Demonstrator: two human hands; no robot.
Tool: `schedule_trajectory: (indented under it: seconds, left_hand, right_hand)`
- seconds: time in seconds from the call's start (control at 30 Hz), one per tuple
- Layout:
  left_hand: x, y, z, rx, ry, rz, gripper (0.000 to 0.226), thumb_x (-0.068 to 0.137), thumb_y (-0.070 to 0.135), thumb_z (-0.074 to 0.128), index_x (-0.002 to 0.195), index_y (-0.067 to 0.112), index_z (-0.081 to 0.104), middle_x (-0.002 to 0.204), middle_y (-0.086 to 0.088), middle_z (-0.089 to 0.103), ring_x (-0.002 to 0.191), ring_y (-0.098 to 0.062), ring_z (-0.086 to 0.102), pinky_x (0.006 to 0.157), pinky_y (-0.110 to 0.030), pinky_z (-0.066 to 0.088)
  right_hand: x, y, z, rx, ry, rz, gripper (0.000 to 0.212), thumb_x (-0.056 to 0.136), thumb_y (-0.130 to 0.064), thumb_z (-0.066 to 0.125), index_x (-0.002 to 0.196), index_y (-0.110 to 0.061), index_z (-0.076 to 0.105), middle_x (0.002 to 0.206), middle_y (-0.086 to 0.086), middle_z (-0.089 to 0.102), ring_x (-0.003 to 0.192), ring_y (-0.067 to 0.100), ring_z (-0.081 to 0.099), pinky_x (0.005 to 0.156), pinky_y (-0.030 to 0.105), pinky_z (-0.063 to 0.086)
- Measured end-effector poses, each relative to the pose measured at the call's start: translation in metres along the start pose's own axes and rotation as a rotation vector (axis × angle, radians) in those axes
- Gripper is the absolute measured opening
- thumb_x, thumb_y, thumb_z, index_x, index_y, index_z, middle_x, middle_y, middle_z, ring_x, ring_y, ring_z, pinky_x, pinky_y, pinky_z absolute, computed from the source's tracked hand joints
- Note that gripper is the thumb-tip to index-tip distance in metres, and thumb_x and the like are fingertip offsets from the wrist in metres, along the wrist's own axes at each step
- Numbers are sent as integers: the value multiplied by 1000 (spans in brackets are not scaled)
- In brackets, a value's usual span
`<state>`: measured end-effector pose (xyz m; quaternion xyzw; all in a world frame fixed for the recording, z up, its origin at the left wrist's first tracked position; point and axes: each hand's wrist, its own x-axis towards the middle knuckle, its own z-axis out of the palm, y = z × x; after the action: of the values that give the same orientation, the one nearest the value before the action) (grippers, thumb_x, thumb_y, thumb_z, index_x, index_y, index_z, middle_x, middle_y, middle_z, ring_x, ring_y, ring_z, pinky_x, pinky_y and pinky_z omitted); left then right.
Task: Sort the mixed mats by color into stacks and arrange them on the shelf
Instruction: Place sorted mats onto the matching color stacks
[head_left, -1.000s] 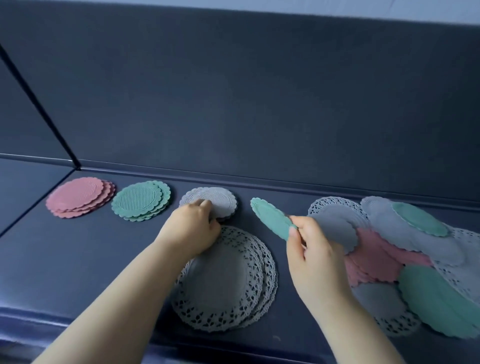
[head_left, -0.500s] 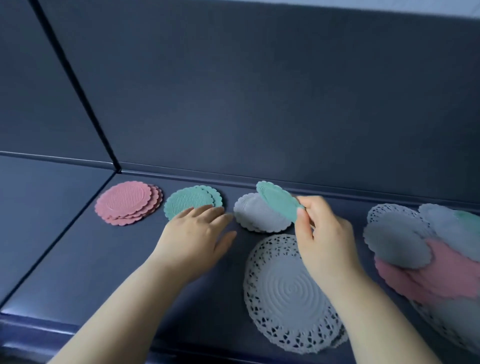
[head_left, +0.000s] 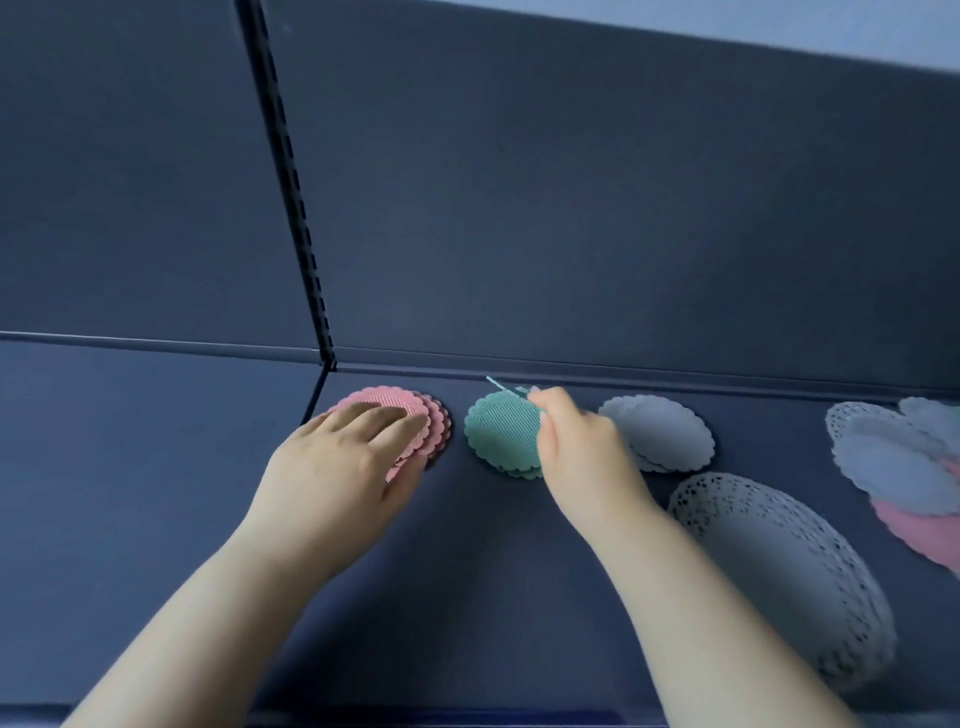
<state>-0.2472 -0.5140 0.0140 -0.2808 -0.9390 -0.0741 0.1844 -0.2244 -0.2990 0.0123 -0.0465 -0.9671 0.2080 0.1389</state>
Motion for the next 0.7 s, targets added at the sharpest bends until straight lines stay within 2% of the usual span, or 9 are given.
schedule_trajectory:
  seconds: [0.13, 0.27, 0.3, 0.37, 0.4, 0.47, 0.5, 0.57, 0.7]
  left_hand:
    - [-5, -11, 12, -63, 30, 15, 38, 86, 33, 40, 102, 17, 70, 98, 3, 70, 91, -23, 67, 73, -35, 54]
    - [-9, -19, 21, -130, 40, 14, 35, 86, 32, 42, 106, 20, 69, 99, 5, 69, 94, -23, 65, 76, -34, 54]
    - [-10, -20, 22, -142, 40, 7, 35, 86, 32, 42, 106, 20, 69, 99, 5, 69, 95, -22, 64, 77, -33, 53]
    - [-10, -20, 25, -149, 31, -1, 36, 87, 32, 42, 107, 20, 69, 100, 5, 69, 95, -22, 64, 78, -32, 52]
    - [-10, -20, 26, -151, 22, -3, 36, 87, 32, 42, 107, 20, 69, 101, 5, 69, 96, -22, 64, 78, -32, 52]
    - [-10, -20, 28, -157, 13, -5, 37, 87, 33, 42, 108, 20, 69, 102, 6, 69, 96, -22, 64, 78, -33, 52]
    - [-9, -19, 27, -156, 17, -5, 37, 87, 33, 42, 107, 20, 69, 102, 5, 69, 96, -22, 64, 78, -33, 52]
    - [-7, -18, 25, -148, 26, -2, 37, 87, 33, 42, 107, 20, 69, 102, 5, 69, 97, -22, 64, 78, -32, 51]
    - [-5, -10, 20, -121, 42, 24, 38, 88, 34, 41, 107, 17, 69, 104, 1, 68, 99, -25, 63, 80, -34, 50]
  right_hand:
    - [-4, -12, 18, -133, -161, 7, 36, 88, -1, 38, 120, -17, 47, 92, 9, 62, 76, 32, 55, 61, 36, 47]
    - [-4, -16, 27, -192, -152, 38, 35, 87, 3, 39, 116, -13, 49, 98, 9, 60, 79, 34, 59, 64, 35, 47]
    - [-4, -17, 30, -208, -155, 49, 36, 86, 4, 40, 117, -12, 50, 104, 10, 60, 84, 34, 60, 66, 34, 47]
    - [-4, -16, 39, -252, -120, 13, 37, 85, 5, 45, 119, -8, 53, 121, 15, 60, 107, 30, 60, 74, 29, 49]
    - [-4, -16, 42, -273, -90, -20, 36, 82, 4, 52, 116, -6, 58, 122, 16, 61, 115, 25, 57, 77, 27, 50]
    - [-3, -19, 44, -262, -51, -29, 28, 81, -5, 60, 109, -6, 63, 118, 14, 64, 120, 18, 53, 81, 26, 50]
    - [-2, -21, 41, -236, -68, -19, 27, 87, -14, 55, 112, -7, 60, 125, 12, 60, 126, 16, 47, 87, 26, 47]
    - [-2, -20, 35, -172, -161, 22, 34, 94, -30, 44, 121, -12, 53, 140, 3, 47, 135, 10, 32, 96, 27, 38]
    - [-2, -19, 20, -32, -284, 25, 44, 94, -42, 42, 134, -24, 43, 151, -8, 28, 140, 1, 13, 107, 20, 20]
